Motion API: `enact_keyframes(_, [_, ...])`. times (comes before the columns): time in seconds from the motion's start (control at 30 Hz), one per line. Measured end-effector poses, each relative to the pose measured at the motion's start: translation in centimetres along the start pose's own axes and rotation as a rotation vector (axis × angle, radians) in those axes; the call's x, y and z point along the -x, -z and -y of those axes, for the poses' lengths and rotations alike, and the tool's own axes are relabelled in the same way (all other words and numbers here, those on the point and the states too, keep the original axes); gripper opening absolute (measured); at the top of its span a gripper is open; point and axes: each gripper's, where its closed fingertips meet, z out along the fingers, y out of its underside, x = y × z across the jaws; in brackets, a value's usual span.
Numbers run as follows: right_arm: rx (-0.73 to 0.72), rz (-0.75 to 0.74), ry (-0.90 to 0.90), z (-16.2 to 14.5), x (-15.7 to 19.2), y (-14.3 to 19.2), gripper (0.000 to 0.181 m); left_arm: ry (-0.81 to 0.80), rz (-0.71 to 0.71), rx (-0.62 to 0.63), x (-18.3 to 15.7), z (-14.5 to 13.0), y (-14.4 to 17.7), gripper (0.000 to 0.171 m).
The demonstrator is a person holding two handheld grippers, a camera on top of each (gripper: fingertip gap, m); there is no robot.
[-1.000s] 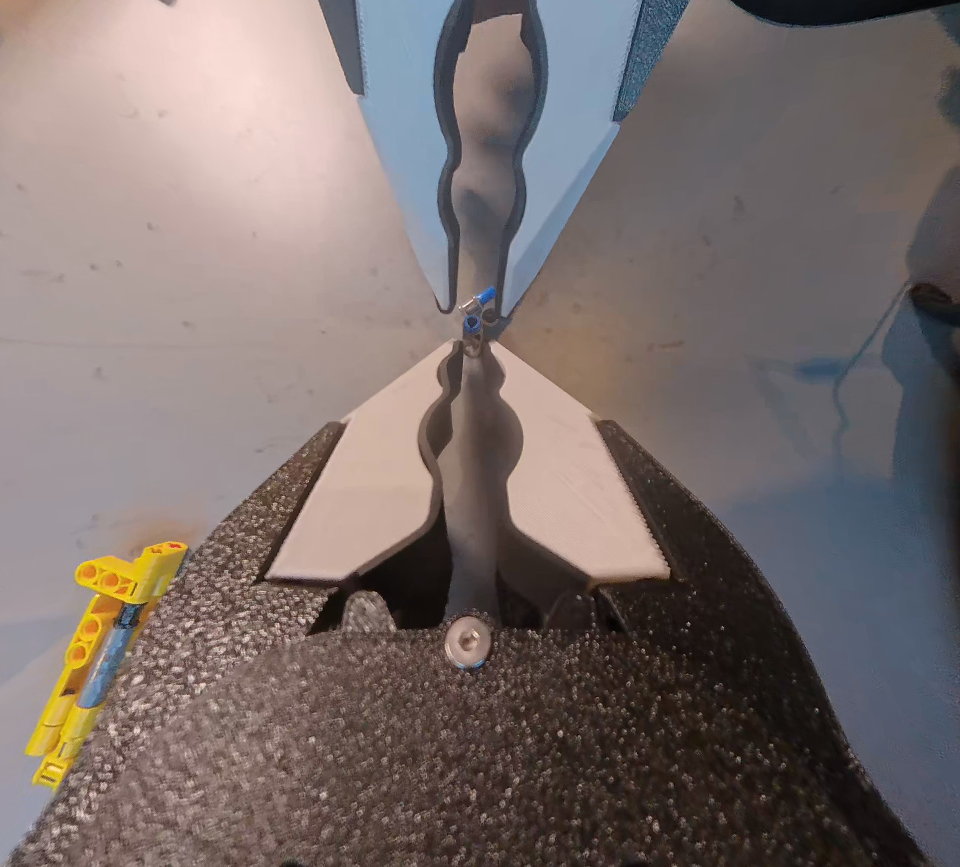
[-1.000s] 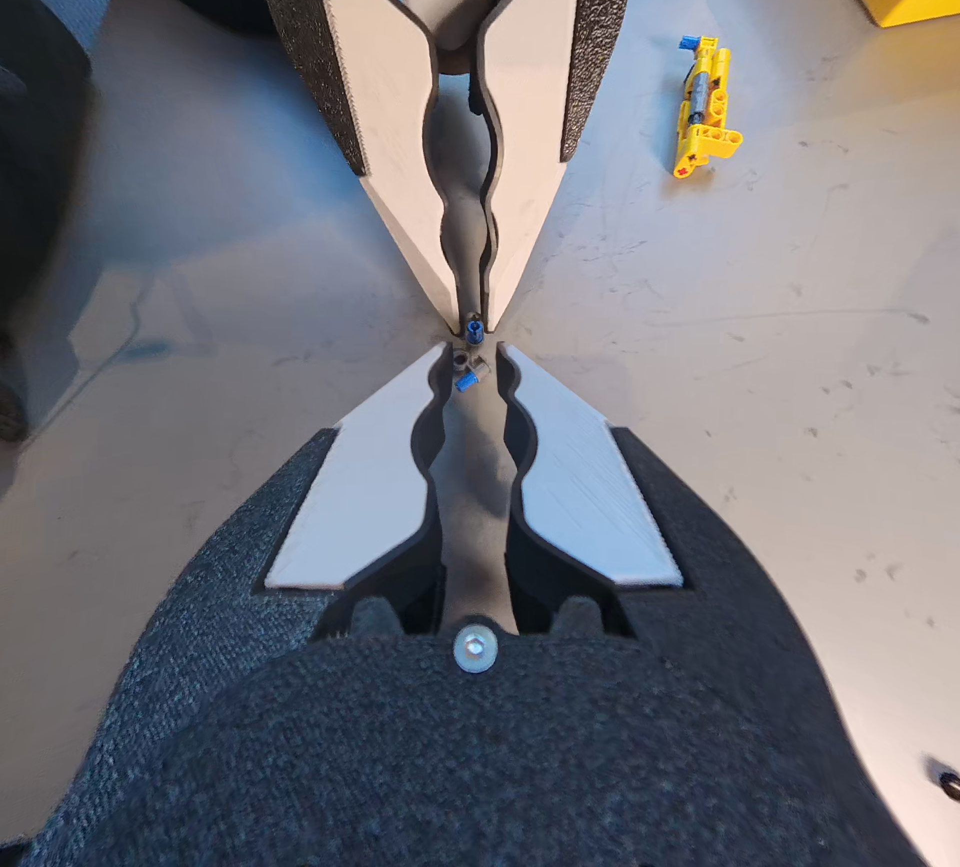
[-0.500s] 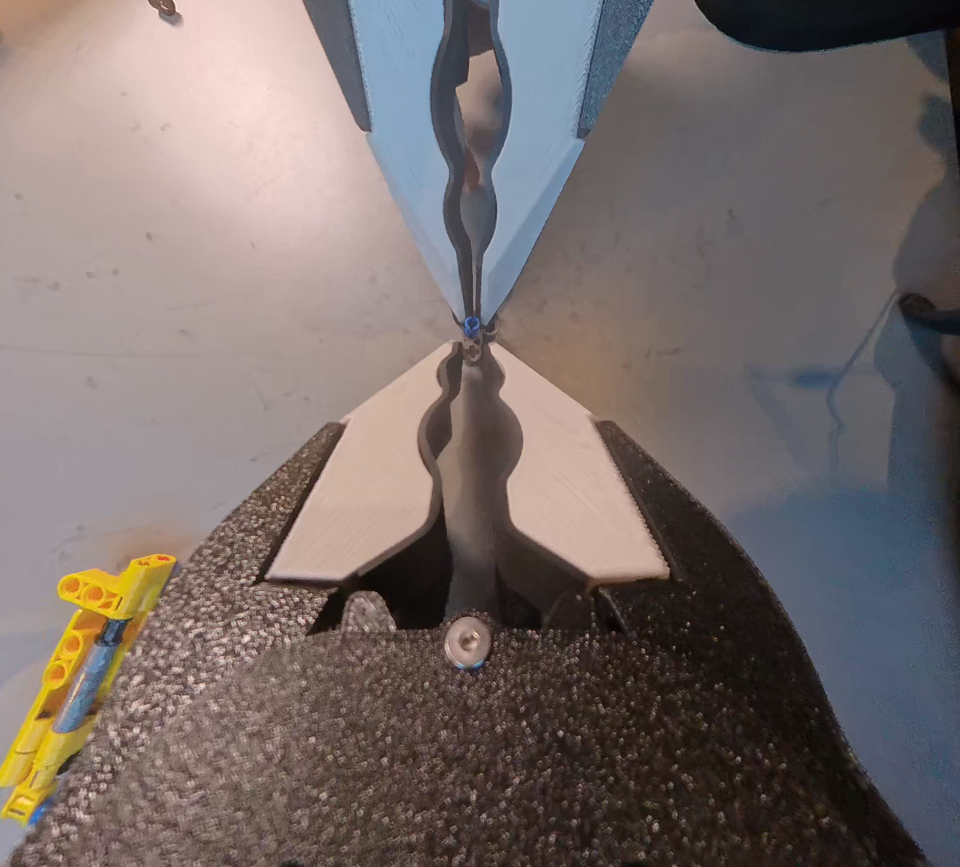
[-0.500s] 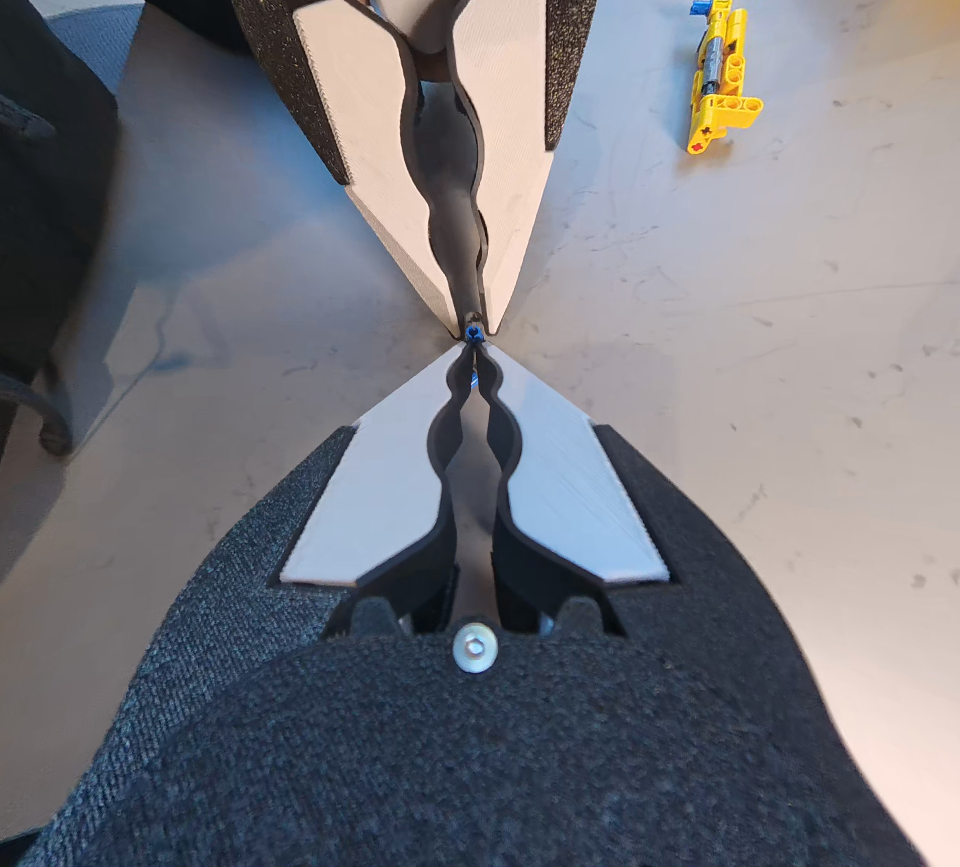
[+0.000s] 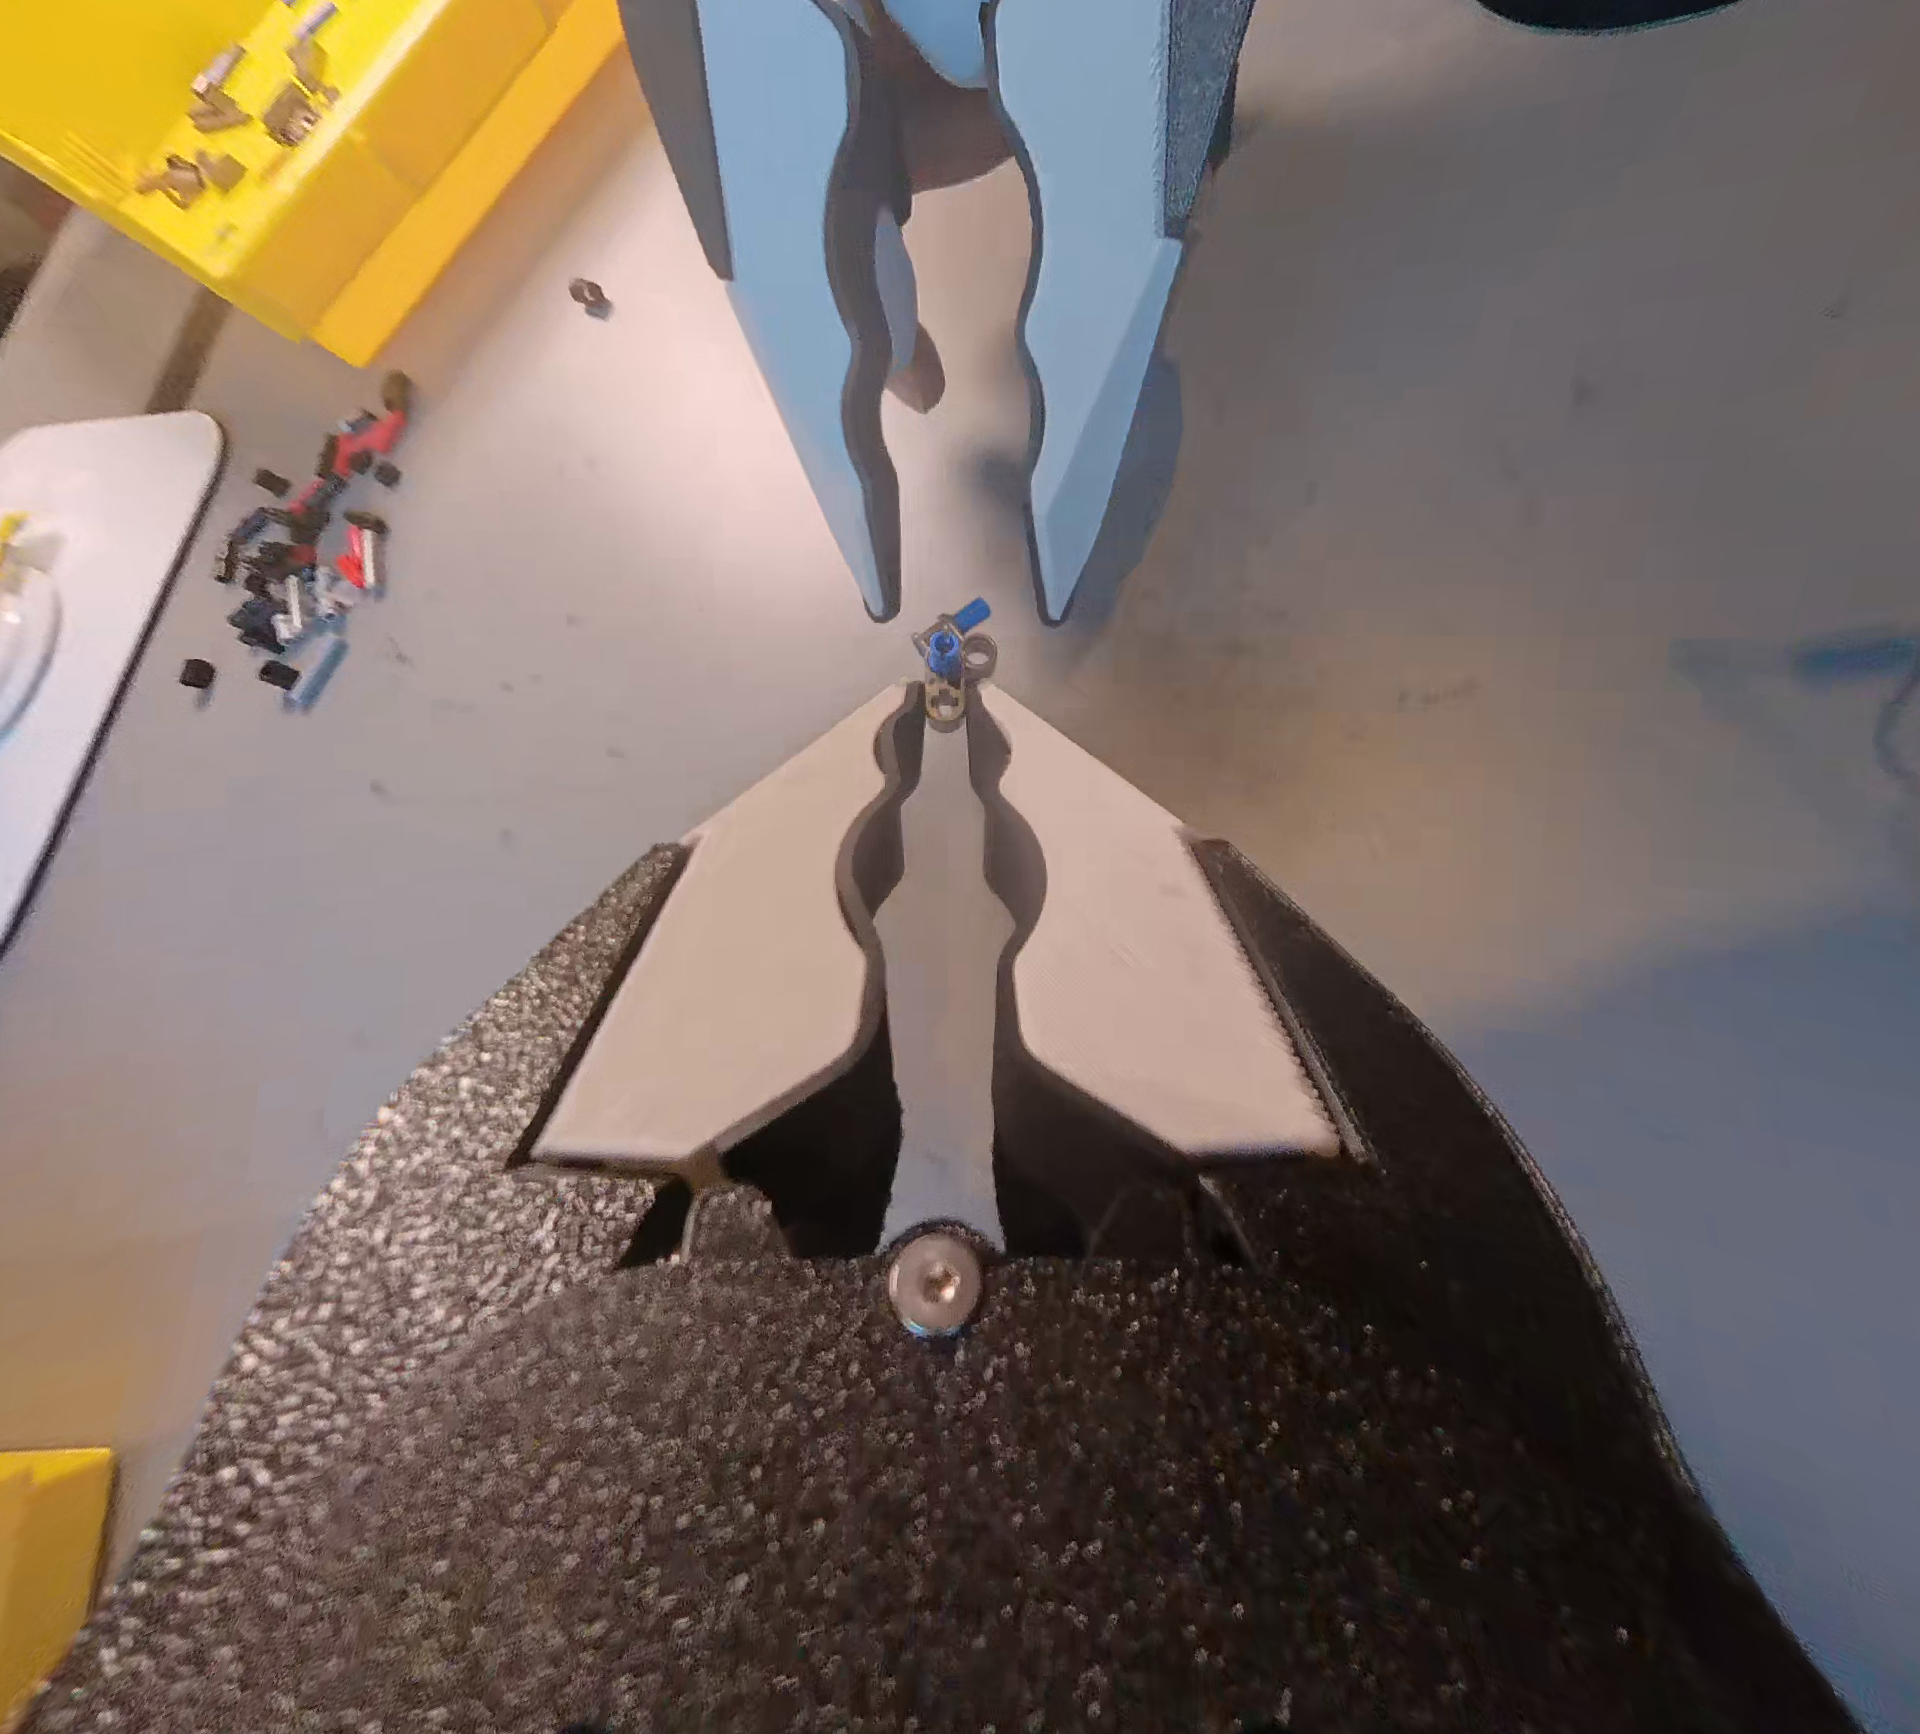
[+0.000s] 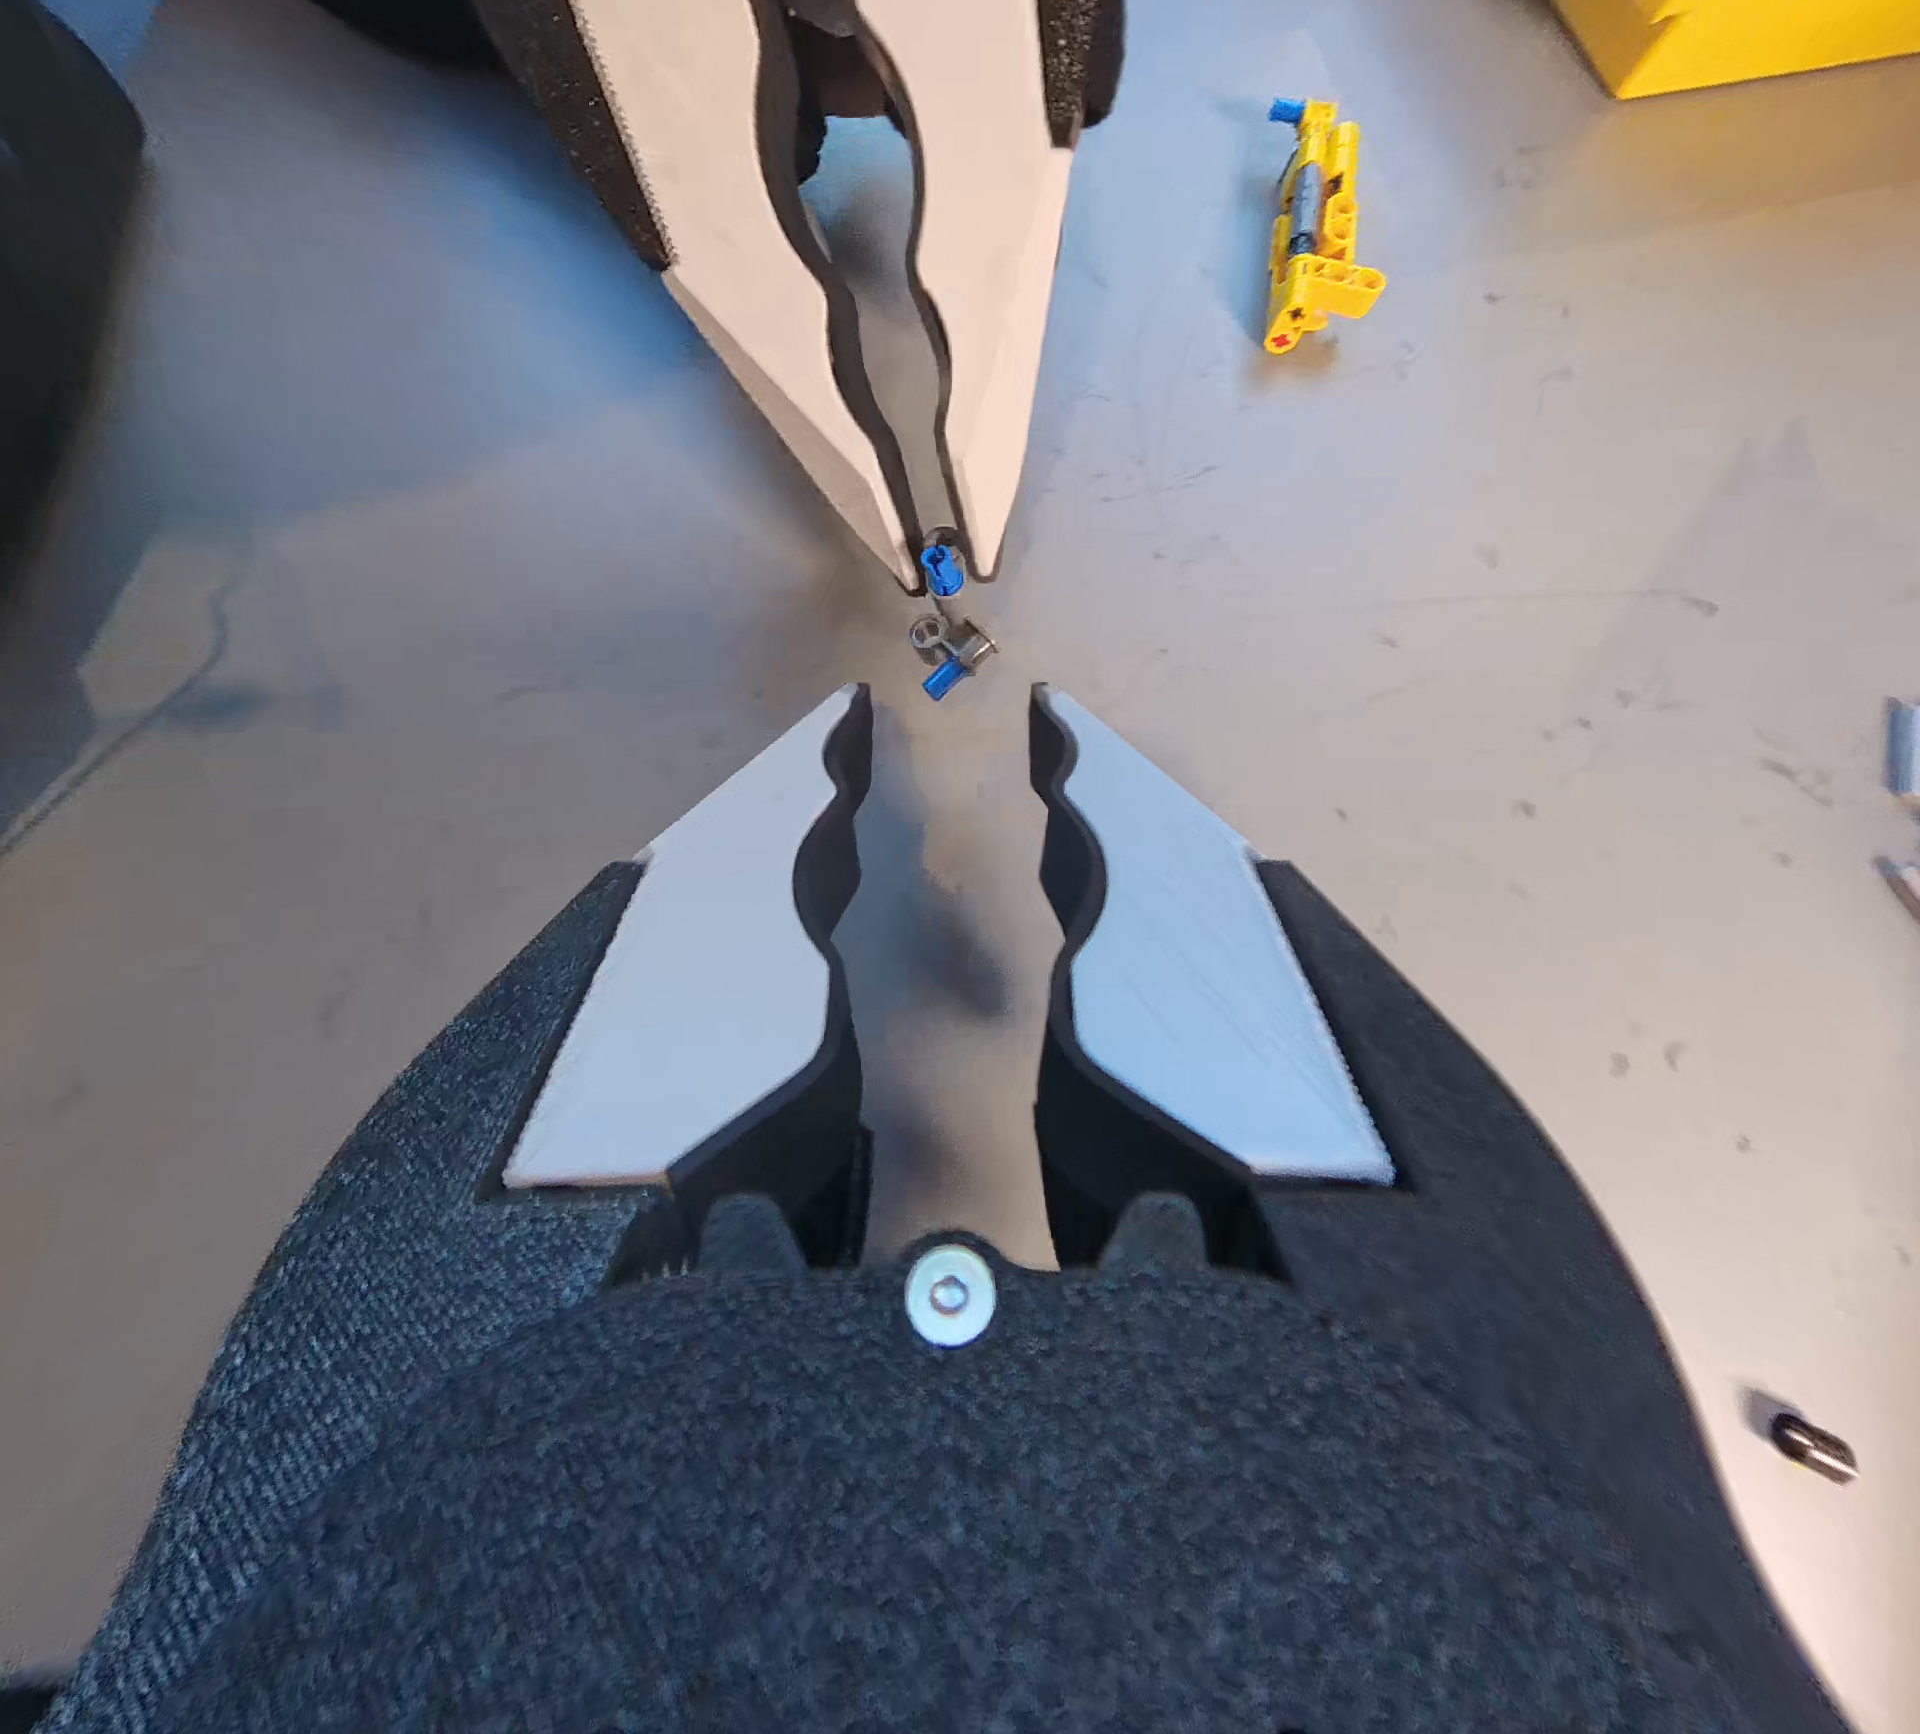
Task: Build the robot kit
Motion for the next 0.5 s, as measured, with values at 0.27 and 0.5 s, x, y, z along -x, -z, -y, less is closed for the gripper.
enact_keyframes(0.27, [-0.058,-0.107,0.101,1.3,-0.9,0.2,0.019,-0.045,0.093,-0.072,1.0,1.5,0.6,0.007])
enact_keyframes(0.5, [-0.054,-0.131,0.056,1.2,-1.5,0.1,0.012,0.037,0.113,-0.065,1.6,1.5,0.5,0.007])
